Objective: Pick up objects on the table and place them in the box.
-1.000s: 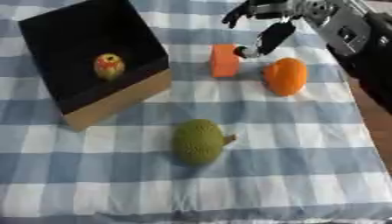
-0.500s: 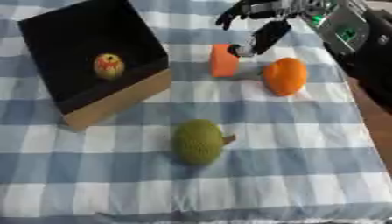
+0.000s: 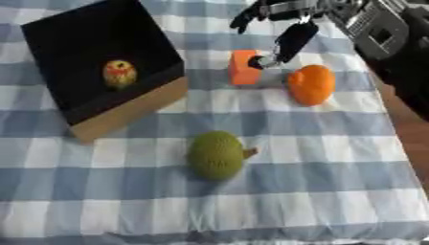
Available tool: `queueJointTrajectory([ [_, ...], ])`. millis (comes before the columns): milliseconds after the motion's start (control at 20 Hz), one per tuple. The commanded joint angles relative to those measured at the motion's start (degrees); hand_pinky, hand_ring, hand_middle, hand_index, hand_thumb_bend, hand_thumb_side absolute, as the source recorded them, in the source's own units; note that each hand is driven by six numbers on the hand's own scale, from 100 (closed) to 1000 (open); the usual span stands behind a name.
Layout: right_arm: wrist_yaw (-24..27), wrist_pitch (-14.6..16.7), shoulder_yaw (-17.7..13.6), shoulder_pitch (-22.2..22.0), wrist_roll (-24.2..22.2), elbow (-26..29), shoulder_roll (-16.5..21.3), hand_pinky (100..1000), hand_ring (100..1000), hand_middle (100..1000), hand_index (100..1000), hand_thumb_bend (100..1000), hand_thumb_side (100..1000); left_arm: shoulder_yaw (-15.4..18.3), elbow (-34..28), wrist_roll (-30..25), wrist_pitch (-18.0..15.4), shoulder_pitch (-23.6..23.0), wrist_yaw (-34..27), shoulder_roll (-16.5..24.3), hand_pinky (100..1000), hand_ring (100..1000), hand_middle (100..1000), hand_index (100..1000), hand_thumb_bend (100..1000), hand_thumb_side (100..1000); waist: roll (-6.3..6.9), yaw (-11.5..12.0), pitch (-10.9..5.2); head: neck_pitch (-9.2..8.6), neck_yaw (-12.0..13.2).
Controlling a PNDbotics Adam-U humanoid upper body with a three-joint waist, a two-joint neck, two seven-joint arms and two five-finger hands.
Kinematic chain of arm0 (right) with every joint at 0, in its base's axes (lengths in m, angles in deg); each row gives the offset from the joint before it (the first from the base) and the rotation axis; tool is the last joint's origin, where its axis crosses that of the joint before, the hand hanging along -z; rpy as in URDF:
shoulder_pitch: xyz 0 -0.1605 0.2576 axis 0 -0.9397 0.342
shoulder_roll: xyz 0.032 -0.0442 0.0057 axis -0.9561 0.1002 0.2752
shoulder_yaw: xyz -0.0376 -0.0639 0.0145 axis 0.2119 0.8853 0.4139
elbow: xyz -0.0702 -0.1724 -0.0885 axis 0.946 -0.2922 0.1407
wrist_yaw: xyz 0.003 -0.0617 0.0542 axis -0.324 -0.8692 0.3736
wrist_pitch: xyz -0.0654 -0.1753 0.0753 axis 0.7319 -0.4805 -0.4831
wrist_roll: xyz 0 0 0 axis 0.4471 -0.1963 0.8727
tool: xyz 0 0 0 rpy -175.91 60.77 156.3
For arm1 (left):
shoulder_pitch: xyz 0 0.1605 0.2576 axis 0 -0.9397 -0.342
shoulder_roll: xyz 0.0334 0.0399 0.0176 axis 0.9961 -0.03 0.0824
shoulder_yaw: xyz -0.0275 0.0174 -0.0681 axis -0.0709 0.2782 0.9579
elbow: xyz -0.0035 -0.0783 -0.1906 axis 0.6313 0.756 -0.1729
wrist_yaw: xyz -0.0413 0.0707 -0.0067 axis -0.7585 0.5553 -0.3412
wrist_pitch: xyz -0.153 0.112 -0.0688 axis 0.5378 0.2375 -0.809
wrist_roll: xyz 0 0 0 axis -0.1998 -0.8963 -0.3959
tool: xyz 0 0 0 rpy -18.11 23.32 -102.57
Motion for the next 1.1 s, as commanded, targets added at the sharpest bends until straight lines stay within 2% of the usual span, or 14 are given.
queueJointTrajectory([
  [50,-0.5,0.9,-0.8,0.7,-0.7,-0.8,0.3,971,1000,868,983,290,427,0.0,-1.0,-0.3,-0.1,0.9,-0.1,0.6,748,874,750,804,557,637,-0.4,0.1,-1.9,0.32,-0.3],
  [300,-1.0,1.9,-1.0,0.4,-1.8,-2.1,-0.5,976,1000,873,984,298,434,0.0,-1.0,-0.3,0.0,1.0,-0.2,0.5,748,875,750,804,557,637,-0.33,0.2,-1.84,0.32,-0.5],
  [650,-4.3,2.7,-1.9,0.1,0.1,-5.1,-1.6,980,1000,880,984,325,433,-0.1,-1.0,-0.5,0.0,1.2,-0.4,0.3,748,875,750,804,555,638,-0.24,0.4,-1.81,0.32,-0.8],
  [1100,-5.3,3.6,-2.5,-1.9,1.0,-6.0,-1.0,981,1000,879,983,281,485,-0.2,-1.0,-0.7,0.0,1.4,-0.5,0.2,748,877,751,803,554,641,-0.14,0.8,-1.34,0.32,-1.0],
])
